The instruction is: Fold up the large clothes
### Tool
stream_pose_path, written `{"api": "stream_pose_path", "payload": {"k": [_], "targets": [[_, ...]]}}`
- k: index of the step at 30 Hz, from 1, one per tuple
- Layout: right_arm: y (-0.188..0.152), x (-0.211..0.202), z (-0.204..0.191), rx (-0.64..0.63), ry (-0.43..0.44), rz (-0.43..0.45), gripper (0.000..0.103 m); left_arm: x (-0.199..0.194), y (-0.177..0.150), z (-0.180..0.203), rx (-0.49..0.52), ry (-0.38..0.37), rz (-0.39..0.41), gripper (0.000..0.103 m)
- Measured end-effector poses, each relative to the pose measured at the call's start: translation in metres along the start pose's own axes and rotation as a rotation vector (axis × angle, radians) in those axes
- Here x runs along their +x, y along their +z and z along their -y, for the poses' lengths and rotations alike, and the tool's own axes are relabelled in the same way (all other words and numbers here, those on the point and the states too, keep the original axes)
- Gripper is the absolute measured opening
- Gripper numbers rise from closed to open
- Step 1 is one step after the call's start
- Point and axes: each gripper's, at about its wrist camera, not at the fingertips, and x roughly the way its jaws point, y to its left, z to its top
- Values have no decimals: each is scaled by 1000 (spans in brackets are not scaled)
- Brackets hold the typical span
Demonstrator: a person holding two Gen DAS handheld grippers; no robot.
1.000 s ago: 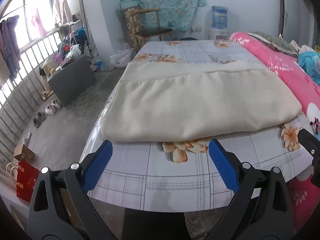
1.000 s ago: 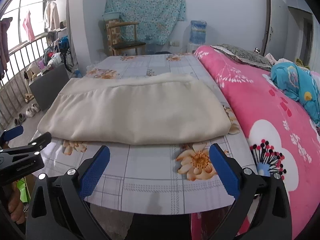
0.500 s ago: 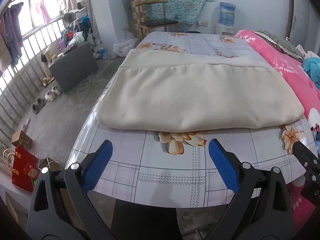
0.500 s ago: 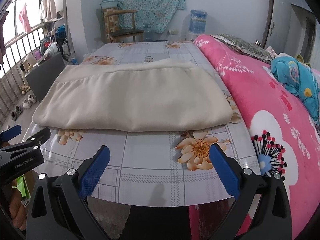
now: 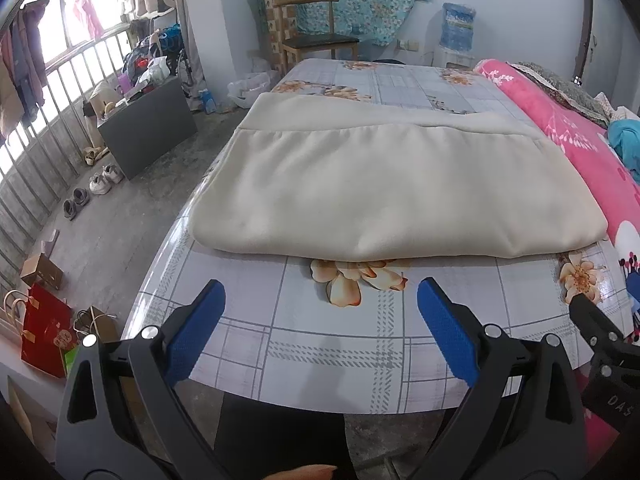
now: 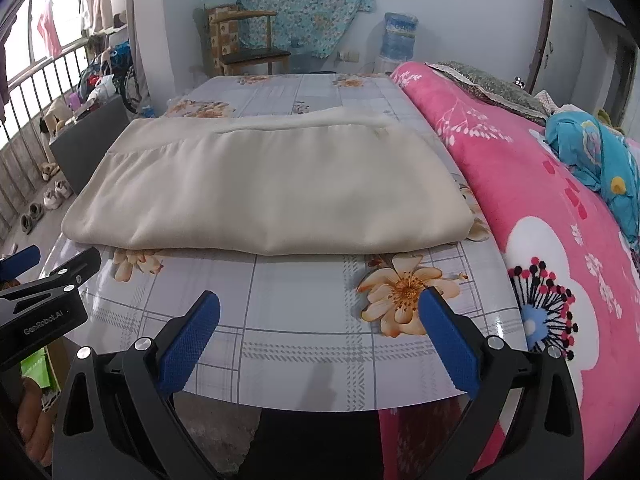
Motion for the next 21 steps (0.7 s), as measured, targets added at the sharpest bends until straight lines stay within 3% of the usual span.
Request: {"api": "stream_pose_path", "payload": {"k": [21], "targets": [[-2, 6, 1, -2, -12, -15, 97, 7, -2, 9, 26, -12, -37, 93]]}}
